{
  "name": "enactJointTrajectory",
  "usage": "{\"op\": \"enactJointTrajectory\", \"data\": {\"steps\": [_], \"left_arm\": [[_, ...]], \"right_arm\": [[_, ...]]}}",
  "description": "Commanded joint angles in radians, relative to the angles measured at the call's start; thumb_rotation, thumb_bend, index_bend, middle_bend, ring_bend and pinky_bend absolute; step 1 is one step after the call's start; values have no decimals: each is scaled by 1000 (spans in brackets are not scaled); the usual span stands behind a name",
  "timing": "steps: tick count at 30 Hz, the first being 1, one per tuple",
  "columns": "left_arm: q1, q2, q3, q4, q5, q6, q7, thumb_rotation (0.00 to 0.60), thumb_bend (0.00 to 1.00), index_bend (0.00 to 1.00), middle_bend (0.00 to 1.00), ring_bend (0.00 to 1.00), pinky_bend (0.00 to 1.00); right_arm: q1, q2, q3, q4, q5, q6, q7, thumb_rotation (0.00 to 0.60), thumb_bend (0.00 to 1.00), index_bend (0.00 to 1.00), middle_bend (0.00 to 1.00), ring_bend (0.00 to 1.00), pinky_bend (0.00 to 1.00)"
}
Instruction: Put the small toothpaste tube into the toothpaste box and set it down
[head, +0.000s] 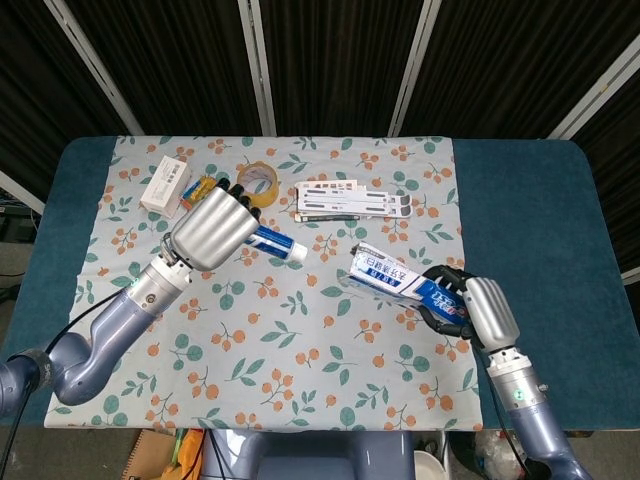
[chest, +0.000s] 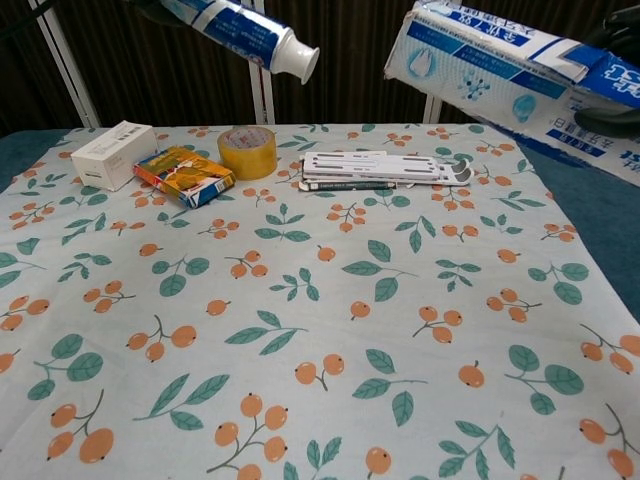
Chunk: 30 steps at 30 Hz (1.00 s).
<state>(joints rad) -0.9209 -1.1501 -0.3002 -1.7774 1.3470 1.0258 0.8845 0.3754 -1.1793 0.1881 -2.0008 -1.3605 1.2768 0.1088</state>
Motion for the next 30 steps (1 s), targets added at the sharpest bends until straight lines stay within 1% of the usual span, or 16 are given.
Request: {"op": "enactJointTrajectory", "data": {"steps": [1, 9, 18, 23, 30], "left_arm": [[-26, -48, -23, 11, -24, 24, -3, 600, 412, 712, 722, 601, 665], [-70, -121, -42, 33, -44, 49, 26, 600, 411, 714, 725, 605, 666], [-110, -199, -50, 48, -64, 76, 55, 600, 411, 716, 727, 605, 666], [-129, -218, -56, 51, -60, 88, 67, 600, 411, 717, 729, 607, 666], [-143, -207, -72, 37, -61, 101, 73, 600, 411, 718, 729, 608, 666]], "right_arm": [[-2, 2, -1, -5, -4, 2, 2, 600, 343, 445, 503, 466, 499], [-8, 14, -1, -22, -15, 7, 13, 600, 343, 445, 503, 467, 499], [-12, 28, 5, -32, -12, 8, 34, 600, 343, 445, 503, 467, 499], [-13, 34, 8, -33, -7, 5, 43, 600, 343, 445, 503, 467, 499], [-13, 36, 7, -35, -9, 3, 46, 600, 343, 445, 503, 467, 499]]}}
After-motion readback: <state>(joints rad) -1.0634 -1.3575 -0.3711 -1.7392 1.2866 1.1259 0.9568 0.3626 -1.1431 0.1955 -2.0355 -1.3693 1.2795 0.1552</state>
